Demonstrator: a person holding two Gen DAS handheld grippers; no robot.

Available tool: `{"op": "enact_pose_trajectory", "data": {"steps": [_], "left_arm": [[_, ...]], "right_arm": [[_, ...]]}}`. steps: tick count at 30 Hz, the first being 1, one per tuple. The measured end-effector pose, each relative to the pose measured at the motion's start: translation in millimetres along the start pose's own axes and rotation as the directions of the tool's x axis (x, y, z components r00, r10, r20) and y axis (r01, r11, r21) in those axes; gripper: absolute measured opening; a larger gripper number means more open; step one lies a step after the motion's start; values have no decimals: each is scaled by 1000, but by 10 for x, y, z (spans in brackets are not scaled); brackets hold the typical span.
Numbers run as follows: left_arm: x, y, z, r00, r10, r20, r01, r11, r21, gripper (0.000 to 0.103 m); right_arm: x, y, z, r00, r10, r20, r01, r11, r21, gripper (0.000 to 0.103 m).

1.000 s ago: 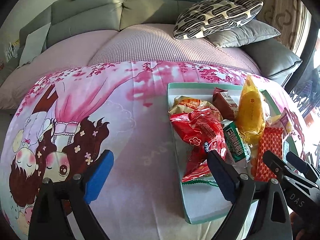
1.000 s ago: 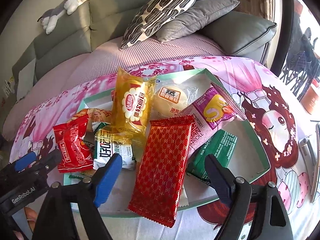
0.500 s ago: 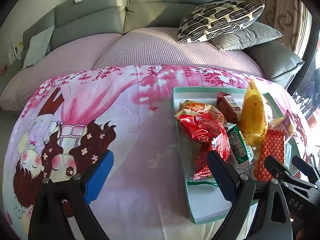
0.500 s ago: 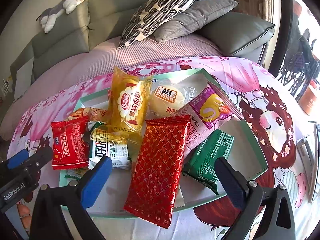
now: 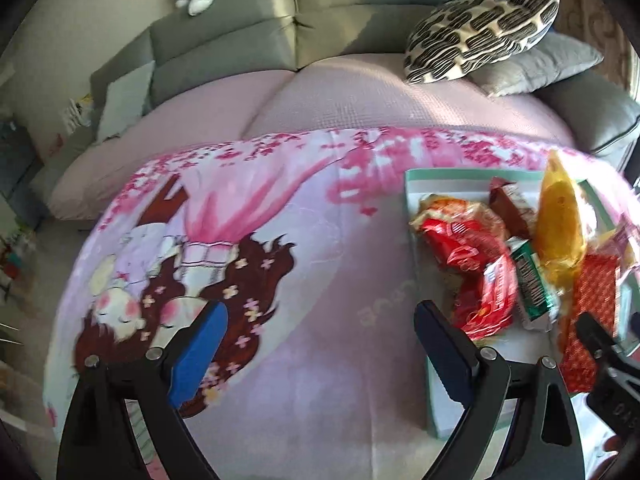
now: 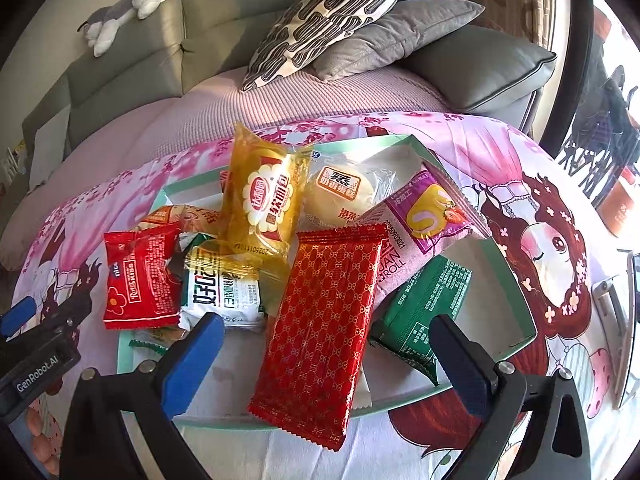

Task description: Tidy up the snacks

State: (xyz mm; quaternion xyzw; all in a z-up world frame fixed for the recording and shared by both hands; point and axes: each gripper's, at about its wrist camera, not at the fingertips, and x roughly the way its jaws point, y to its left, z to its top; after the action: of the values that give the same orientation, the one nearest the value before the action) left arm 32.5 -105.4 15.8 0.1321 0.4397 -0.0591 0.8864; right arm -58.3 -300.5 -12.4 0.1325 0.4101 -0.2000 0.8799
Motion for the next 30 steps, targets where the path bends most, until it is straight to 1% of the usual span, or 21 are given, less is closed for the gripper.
{"op": "enact_pose_trajectory", "data": {"steps": [1, 2, 5, 9, 14, 17, 25, 30], "left_arm": [[-9, -15, -12, 1000, 20, 1, -20, 1000, 13, 95], [-10, -19, -17, 1000, 22, 0, -22, 1000, 19, 95], [-2, 10, -45, 1000, 11, -24, -10, 1000, 12, 95], [26, 45, -122, 997, 34, -69, -34, 999, 9, 95], [37, 134, -258, 993, 37, -110, -37, 999, -3, 95], [-19, 194, -343, 993, 44, -109, -45, 999, -8, 95], [-131, 308, -550, 992, 32, -123, -35, 999, -24, 95], [-191, 358, -663, 993, 23, -119, -27, 999, -32, 95]], "right_arm": [[-7, -1, -3, 1000, 0, 1, 0, 1000, -1, 103], [-15, 3, -6, 1000, 0, 2, 0, 1000, -3, 103], [-35, 16, -19, 1000, 0, 0, 0, 1000, -8, 103], [-69, 41, -53, 1000, 0, -4, 0, 1000, -20, 103], [-167, 86, -116, 1000, 19, 1, -19, 999, -31, 103], [-235, 93, -175, 1000, 27, 3, -27, 999, -31, 103], [-457, 90, -327, 999, 37, 29, -36, 999, -38, 103], [-515, 60, -425, 999, 36, 20, -35, 999, -40, 103]]}}
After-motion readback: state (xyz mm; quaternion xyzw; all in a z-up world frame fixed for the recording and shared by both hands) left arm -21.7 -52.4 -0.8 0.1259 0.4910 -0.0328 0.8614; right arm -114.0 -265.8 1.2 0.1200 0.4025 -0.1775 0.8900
